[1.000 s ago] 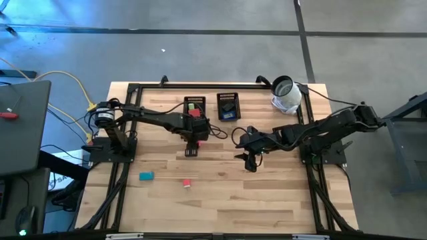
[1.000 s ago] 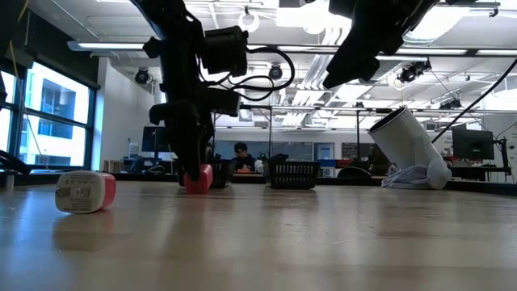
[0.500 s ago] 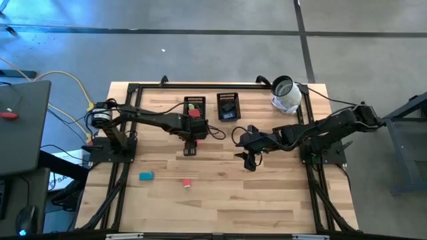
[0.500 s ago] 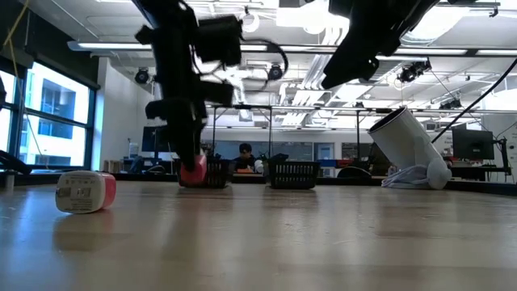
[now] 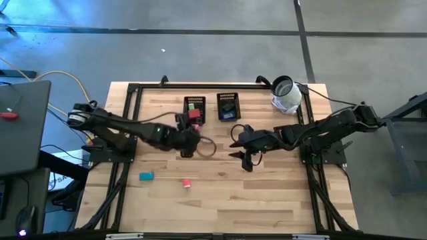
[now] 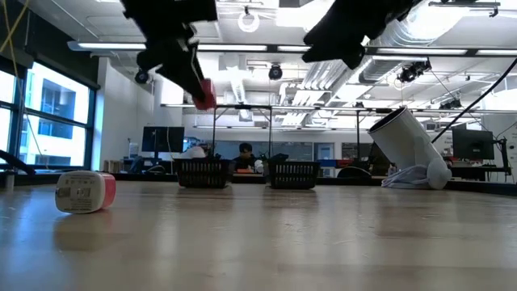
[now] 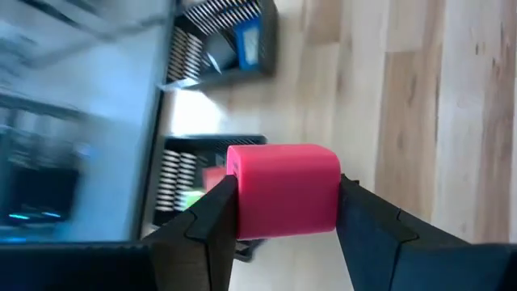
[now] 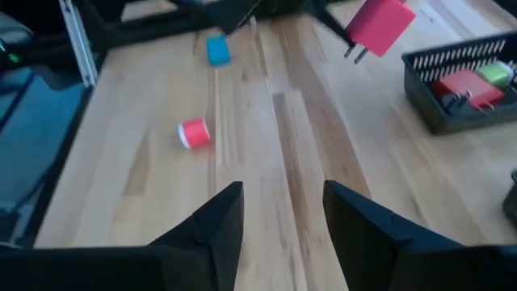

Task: Pick & Place Office items
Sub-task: Put the pink charger adapter into the left black bin

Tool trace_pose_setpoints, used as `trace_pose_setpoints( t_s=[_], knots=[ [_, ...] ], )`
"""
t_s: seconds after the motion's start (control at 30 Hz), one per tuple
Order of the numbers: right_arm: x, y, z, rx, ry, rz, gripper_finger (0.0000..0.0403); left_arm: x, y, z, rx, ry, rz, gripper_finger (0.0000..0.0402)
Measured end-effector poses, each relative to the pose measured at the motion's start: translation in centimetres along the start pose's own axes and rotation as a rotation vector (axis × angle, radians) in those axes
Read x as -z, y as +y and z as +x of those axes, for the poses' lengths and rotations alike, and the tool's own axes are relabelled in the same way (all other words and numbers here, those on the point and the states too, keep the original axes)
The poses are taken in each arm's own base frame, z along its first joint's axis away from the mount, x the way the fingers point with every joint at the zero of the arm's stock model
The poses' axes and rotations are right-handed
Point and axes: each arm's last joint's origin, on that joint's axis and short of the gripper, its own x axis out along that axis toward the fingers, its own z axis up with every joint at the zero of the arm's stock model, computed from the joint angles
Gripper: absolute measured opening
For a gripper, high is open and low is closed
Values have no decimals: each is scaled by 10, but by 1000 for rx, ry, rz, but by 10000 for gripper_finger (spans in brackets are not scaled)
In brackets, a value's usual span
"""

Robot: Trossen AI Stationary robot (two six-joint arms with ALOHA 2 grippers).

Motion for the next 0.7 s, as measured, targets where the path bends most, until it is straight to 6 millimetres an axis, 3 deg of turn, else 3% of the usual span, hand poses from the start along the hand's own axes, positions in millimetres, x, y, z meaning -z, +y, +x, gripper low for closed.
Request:
trace_pose_setpoints(
  t_s=[0.27, 0.4, 0.7],
  knots=[
    [-19, -6, 0, -116, -139, 41, 157, -6, -33, -22, -161, -115, 106, 160],
    [-27, -10, 1, -164, -193, 71, 157, -11, -41, -25, -194, -164, 129, 160],
    [-26, -22, 23, -241, -190, 125, 157, -25, -49, -39, -280, -275, 187, 160]
  ],
)
